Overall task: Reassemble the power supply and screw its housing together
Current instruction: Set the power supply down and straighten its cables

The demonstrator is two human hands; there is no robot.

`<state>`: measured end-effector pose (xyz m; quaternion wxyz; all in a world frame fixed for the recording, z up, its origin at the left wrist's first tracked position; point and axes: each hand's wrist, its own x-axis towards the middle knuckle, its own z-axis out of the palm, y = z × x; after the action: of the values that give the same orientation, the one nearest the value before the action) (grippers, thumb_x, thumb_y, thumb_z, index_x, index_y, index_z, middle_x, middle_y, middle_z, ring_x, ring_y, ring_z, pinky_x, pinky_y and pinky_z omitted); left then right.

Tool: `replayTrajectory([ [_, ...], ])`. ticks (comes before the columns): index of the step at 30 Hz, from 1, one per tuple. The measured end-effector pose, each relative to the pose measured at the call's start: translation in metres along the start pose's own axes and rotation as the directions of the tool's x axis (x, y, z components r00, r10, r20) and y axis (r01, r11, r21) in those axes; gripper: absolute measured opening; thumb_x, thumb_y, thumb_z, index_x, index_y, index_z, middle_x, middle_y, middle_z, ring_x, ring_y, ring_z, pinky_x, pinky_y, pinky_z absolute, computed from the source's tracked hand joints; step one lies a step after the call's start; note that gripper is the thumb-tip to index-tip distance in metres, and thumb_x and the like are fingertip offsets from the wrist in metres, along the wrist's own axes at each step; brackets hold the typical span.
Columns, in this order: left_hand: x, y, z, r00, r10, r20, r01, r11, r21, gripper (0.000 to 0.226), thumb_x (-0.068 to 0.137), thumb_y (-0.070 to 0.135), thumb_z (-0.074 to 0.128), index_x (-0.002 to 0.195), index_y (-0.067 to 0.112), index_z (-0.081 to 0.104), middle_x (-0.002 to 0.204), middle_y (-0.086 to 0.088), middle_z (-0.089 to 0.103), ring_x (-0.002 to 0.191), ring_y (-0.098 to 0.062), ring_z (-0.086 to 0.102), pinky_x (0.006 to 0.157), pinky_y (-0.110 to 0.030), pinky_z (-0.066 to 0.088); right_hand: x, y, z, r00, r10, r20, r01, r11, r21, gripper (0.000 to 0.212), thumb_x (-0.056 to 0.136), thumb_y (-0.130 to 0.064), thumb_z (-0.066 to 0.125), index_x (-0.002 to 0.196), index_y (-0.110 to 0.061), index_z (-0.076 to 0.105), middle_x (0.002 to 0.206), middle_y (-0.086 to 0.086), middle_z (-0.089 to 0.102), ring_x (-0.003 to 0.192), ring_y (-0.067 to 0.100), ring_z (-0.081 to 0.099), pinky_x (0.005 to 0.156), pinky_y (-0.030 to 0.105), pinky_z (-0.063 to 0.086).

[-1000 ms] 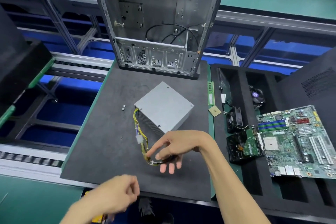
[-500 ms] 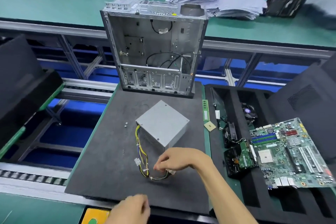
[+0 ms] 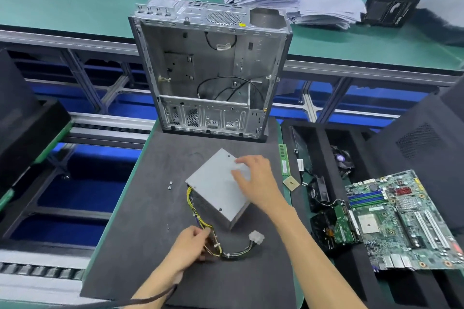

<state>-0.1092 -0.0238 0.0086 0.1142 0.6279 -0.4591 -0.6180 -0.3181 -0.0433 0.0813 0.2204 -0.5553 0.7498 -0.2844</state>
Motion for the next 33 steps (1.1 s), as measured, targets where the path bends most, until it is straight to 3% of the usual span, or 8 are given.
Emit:
replayTrajectory([
  [2,0.006,0.007,0.006,1.0,-0.026,0.013,0.027,0.99,-0.139,0.024,0.105,0.02,0.051,0.104,-0.001,0.061,0.094,-0.013,0.071,0.076,-0.018,0.071,0.059,-0.032,0.059,0.011,0.011,0.004,0.99,0.134,0.053,-0.13,0.989,-0.065,0.056,0.098,-0.045,0.061,0.145,-0.018,0.048,0.144,0.005,0.048,0.14,0.025,0.035,0.114,0.043,0.032],
  [4,0.012,0.016,0.008,0.999,-0.001,0.042,0.01,0.978,-0.208,0.021,0.105,0.018,0.045,0.111,0.005,0.061,0.102,-0.01,0.075,0.087,-0.02,0.075,0.072,-0.04,0.063,0.016,0.016,0.009,0.947,0.275,0.164,-0.256,0.958,-0.127,0.056,0.096,-0.058,0.055,0.133,-0.016,0.052,0.136,0.007,0.057,0.126,0.029,0.051,0.1,0.042,0.045],
  [7,0.019,0.031,0.005,0.998,0.035,0.044,-0.024,0.97,-0.241,0.023,0.102,0.009,0.037,0.11,0.011,0.059,0.09,-0.01,0.077,0.077,-0.025,0.075,0.068,-0.042,0.063,0.018,0.02,0.013,0.92,0.369,0.131,-0.352,0.926,-0.133,0.053,0.092,-0.069,0.051,0.101,-0.017,0.048,0.105,0.002,0.061,0.094,0.028,0.057,0.076,0.039,0.046],
  [14,0.058,0.069,-0.037,0.984,0.136,-0.118,-0.15,0.982,-0.117,0.026,0.102,0.024,0.037,0.083,0.013,0.051,0.074,-0.001,0.055,0.06,-0.014,0.048,0.061,-0.03,0.043,0.004,0.023,0.016,0.832,0.522,0.189,-0.524,0.851,-0.045,0.067,0.087,-0.08,0.047,0.112,-0.018,0.042,0.11,0.0,0.059,0.099,0.023,0.061,0.072,0.035,0.043],
  [20,0.054,0.082,-0.034,0.995,0.098,0.03,-0.095,0.991,-0.092,0.031,0.098,0.049,0.048,0.093,0.032,0.074,0.087,0.025,0.075,0.088,0.003,0.067,0.071,-0.023,0.048,-0.005,0.02,0.044,0.85,0.498,0.17,-0.511,0.703,0.496,0.054,0.099,-0.057,0.054,0.146,-0.031,0.047,0.138,-0.008,0.058,0.137,0.018,0.047,0.115,0.042,0.038],
  [26,0.045,0.094,-0.042,0.949,0.289,0.127,-0.271,0.952,-0.144,0.018,0.097,0.04,0.064,0.11,0.032,0.073,0.106,0.018,0.076,0.097,0.001,0.071,0.085,-0.026,0.051,-0.005,0.007,0.052,0.829,0.545,0.127,-0.464,0.543,0.7,0.038,0.102,-0.048,0.053,0.139,-0.042,0.055,0.142,0.003,0.054,0.135,0.022,0.049,0.113,0.047,0.041],
  [30,0.048,0.131,-0.07,0.911,0.404,0.078,-0.4,0.914,-0.066,0.016,0.094,0.03,0.069,0.109,0.035,0.071,0.097,0.019,0.077,0.085,0.004,0.071,0.066,-0.013,0.049,0.016,-0.015,0.05,0.861,0.496,0.115,-0.387,0.491,0.78,0.042,0.097,-0.053,0.055,0.137,-0.042,0.056,0.143,-0.001,0.053,0.133,0.017,0.053,0.114,0.046,0.041],
  [33,0.056,0.157,-0.106,0.919,0.388,0.069,-0.385,0.922,-0.05,0.016,0.093,0.031,0.07,0.109,0.031,0.074,0.101,0.014,0.078,0.093,-0.004,0.073,0.081,-0.024,0.054,0.047,-0.036,0.055,0.879,0.454,0.145,-0.388,0.503,0.772,0.052,0.091,-0.057,0.054,0.14,-0.041,0.054,0.145,0.003,0.05,0.134,0.022,0.051,0.116,0.048,0.039],
])
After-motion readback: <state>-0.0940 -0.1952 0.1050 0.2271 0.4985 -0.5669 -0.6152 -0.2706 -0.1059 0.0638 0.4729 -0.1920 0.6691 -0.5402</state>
